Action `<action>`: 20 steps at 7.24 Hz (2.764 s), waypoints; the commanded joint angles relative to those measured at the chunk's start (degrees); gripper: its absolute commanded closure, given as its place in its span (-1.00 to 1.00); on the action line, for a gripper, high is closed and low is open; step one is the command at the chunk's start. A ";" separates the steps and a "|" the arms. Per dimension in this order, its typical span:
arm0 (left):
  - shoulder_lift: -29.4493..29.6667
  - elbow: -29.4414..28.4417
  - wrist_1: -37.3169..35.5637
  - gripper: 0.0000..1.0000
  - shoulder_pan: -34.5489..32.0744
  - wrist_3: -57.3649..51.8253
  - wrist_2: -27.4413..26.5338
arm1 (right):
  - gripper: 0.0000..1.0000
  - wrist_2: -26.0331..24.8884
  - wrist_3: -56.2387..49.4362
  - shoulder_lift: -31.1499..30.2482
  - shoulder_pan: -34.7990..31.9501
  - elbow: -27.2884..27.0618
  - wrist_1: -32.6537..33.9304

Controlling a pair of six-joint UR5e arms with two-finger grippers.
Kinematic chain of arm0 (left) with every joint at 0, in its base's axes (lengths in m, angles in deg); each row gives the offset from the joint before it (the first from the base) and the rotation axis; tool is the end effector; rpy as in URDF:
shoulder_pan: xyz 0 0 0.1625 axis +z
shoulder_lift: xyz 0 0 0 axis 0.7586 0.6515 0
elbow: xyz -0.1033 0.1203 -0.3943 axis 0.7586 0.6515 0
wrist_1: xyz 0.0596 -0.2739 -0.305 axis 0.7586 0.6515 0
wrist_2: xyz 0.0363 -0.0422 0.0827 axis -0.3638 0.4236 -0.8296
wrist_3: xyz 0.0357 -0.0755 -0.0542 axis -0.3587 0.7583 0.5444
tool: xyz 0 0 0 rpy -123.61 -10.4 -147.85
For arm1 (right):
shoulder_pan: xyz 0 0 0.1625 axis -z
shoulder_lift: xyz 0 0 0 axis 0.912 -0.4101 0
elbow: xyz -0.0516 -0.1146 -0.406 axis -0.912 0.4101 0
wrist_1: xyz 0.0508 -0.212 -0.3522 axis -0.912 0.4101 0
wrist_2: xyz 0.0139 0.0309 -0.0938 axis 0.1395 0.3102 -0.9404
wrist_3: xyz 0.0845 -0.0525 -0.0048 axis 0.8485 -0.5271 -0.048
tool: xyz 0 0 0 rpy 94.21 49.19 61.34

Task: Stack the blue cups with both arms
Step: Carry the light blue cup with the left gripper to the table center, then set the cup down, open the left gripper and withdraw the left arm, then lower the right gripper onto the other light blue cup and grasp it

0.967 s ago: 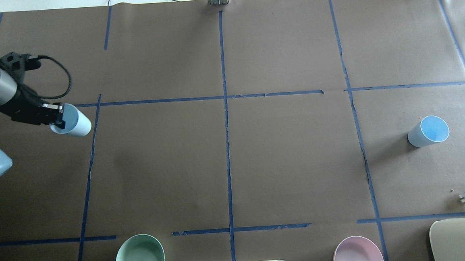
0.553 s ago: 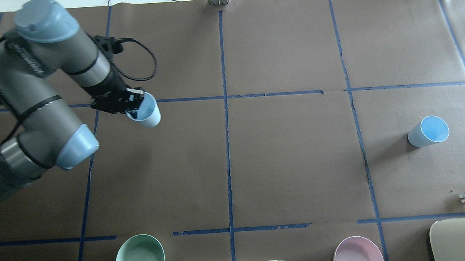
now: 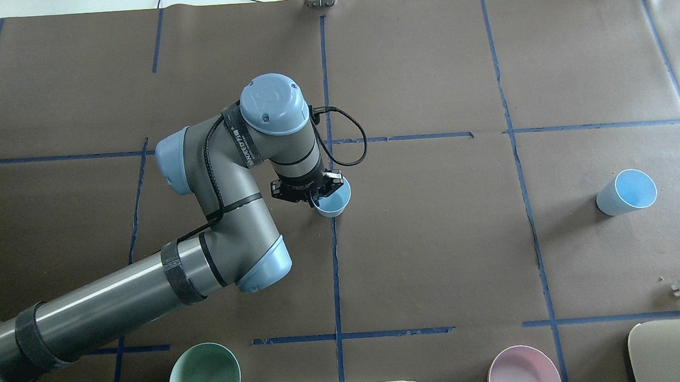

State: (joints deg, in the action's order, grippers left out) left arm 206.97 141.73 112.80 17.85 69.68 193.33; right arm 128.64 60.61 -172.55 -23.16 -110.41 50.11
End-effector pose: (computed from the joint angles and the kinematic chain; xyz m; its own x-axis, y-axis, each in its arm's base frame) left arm 0.5975 -0.4707 0.1829 0.6306 -0.0893 -0.7710 0.0241 0.9951 -0.0956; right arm 0.0530 -0.4179 0.6416 0.6756 -0.1279 0.7261 0.1178 0.9909 0.0649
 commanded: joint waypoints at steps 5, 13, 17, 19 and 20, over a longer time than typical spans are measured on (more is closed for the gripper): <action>-0.27 9.27 -7.24 -1.00 -3.47 -0.74 3.01 | -1.00 0.09 0.01 0.00 0.09 0.00 -0.09; -43.23 23.25 -13.08 -1.00 -45.50 -73.67 16.88 | -1.00 0.00 1.93 1.05 2.02 -0.44 -0.17; -54.93 14.85 -9.67 -1.00 -58.86 -84.78 21.83 | -1.00 -0.18 7.53 1.41 6.66 -4.99 -0.26; -54.76 14.94 -9.66 -1.00 -58.86 -84.86 21.83 | -1.00 -0.53 20.57 -2.61 11.58 -5.19 -15.71; -54.76 15.02 -9.57 -1.00 -58.86 -84.86 21.92 | -1.00 -0.70 30.06 -3.42 14.22 -4.66 -24.61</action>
State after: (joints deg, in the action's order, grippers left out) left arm 152.28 156.67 103.09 -40.96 -15.17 215.17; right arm 128.18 79.89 -174.25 -12.23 -115.37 36.33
